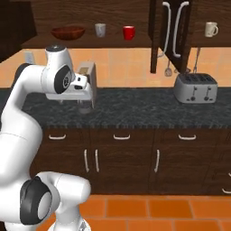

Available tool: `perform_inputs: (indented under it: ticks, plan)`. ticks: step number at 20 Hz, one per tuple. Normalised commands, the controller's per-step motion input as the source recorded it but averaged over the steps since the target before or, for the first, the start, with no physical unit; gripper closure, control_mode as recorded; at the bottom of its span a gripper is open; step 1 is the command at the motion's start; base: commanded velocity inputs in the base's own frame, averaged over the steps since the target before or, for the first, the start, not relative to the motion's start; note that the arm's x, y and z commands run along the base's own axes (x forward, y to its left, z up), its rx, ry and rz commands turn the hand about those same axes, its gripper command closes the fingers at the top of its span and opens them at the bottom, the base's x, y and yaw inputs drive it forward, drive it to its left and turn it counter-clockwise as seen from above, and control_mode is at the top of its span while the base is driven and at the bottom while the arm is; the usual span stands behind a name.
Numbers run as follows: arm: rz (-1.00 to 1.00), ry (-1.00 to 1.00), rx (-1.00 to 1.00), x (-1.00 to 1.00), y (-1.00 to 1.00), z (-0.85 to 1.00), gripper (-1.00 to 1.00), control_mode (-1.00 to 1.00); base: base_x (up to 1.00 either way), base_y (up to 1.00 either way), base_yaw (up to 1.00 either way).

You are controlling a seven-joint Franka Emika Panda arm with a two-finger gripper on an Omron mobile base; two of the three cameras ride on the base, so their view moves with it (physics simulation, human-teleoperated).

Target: Gather all objects into one cabinet and sort the glasses and bowls to opposite sides.

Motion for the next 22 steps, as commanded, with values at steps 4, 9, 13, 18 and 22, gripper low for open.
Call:
perform_inputs:
  ticks: [4, 9, 13, 18, 22]
  plan:
    - [0.00, 0.00, 0.00, 0.00, 0.00, 0.00, -1.00, 1.00, -0.20, -0.24, -0.29]
    - [0.00, 0.00, 0.00, 0.00, 0.00, 0.00, -1.00, 1.00, -0.13, -0.30, -0.37]
    - [0.00, 0.00, 0.00, 0.00, 0.00, 0.00, -1.00, 1.00, -0.21, -0.37, -0.40]
    - [0.00, 0.00, 0.00, 0.00, 0.00, 0.00, -1.00, 1.00, -0.43, -0.52, -0.18]
    - [0.00, 0.00, 0.00, 0.00, 0.00, 0.00, -1.00, 1.00, -0.16, -0.52, -0.07]
